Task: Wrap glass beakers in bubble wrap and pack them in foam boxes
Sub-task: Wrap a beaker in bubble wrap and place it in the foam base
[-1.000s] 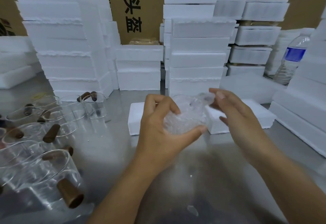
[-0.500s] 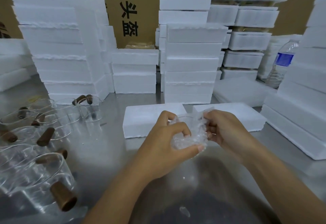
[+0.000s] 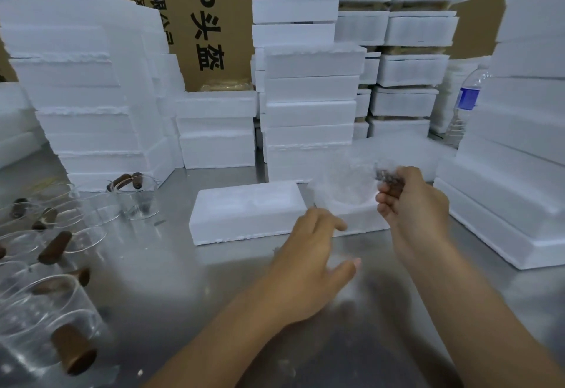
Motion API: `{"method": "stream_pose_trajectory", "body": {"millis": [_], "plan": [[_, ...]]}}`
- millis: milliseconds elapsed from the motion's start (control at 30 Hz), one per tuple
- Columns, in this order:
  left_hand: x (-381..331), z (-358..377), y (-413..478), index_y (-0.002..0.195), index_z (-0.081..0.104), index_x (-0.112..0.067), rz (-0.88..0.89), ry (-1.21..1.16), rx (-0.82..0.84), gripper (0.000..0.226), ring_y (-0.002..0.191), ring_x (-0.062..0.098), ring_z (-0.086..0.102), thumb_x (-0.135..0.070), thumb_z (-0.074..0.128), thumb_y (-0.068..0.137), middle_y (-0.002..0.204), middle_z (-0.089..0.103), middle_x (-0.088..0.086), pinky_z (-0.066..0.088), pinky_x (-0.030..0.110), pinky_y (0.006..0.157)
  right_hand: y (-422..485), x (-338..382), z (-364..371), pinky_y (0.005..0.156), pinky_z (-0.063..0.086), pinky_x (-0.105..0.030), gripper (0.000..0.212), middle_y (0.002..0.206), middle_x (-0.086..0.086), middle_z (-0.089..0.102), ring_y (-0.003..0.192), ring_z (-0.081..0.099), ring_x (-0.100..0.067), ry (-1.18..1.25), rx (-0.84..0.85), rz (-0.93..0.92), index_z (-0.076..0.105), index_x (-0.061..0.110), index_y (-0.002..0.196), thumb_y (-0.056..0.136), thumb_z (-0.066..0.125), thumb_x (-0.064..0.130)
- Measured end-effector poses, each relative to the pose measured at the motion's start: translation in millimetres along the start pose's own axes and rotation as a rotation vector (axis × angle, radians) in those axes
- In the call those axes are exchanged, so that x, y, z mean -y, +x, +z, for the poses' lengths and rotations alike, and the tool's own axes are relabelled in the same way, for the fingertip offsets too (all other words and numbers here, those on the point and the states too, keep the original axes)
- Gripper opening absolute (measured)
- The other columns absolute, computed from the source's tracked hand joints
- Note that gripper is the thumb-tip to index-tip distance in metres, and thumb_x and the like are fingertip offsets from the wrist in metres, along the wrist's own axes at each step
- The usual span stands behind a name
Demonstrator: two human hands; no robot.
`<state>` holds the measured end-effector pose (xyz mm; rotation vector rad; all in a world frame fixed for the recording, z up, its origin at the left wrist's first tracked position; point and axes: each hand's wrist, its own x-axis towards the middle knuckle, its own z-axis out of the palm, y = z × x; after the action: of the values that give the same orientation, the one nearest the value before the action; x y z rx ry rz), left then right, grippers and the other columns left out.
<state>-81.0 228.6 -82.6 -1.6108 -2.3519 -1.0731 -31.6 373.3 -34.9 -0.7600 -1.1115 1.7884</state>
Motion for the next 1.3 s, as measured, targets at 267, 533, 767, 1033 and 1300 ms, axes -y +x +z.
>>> {"method": "stream_pose_trajectory", "body": {"millis": [267,533,767,1033,1300], "plan": [[-11.2,23.1,34.7,0.147,0.017,-0.01,0.034,0.305,0.064,0.068,0.138,0.014,0.009,-0.033,0.051,0.093,0.151,0.023,0.004,0.007,0.024,0.113,7.1,-4.0,-3.5,0.048,0.045,-0.02,0.02,0.048,0.005,0.059,0.041,0.054,-0.006,0.019,-0.071,-0.007,0.057,0.011,0.071,0.089,0.051,0.019],[-4.1,7.0,26.9,0.13,0.048,-0.013,0.101,0.393,0.002,0.034,0.114,0.022,0.039,-0.009,0.043,0.097,0.122,0.049,0.004,0.036,0.032,0.093,6.6,2.6,-4.1,0.051,0.043,-0.024,0.019,0.049,0.002,0.056,0.037,0.049,-0.006,-0.08,-0.079,-0.039,0.056,0.011,0.069,0.086,0.05,0.02],[5.0,-17.4,2.7,0.126,0.057,-0.014,0.132,0.357,-0.004,0.03,0.107,0.022,0.049,-0.016,0.048,0.098,0.114,0.057,0.004,0.041,0.033,0.087,1.3,-4.6,-3.4,0.061,0.046,-0.031,0.022,0.043,0.008,0.056,0.038,0.05,-0.003,-0.438,0.093,-0.198,0.055,0.011,0.067,0.086,0.049,0.021],[18.0,-33.3,-6.7,0.115,0.065,-0.02,0.078,0.153,-0.026,0.024,0.103,0.003,0.043,-0.02,0.06,0.092,0.112,0.061,-0.008,0.036,0.019,0.089,2.6,-4.7,-5.6,0.054,0.041,-0.025,0.018,0.059,0.006,0.065,0.05,0.055,-0.007,-0.895,0.373,-0.24,0.061,0.01,0.078,0.089,0.051,0.022],[25.7,-35.3,-5.8,0.105,0.065,-0.024,0.037,0.084,-0.045,0.016,0.098,0.001,0.043,-0.024,0.062,0.09,0.102,0.063,-0.012,0.04,0.023,0.085,8.3,-9.3,-16.4,0.057,0.039,-0.017,0.013,0.08,-0.002,0.068,0.066,0.053,-0.006,-1.162,0.355,-0.445,0.07,0.02,0.088,0.087,0.063,0.031]]}}
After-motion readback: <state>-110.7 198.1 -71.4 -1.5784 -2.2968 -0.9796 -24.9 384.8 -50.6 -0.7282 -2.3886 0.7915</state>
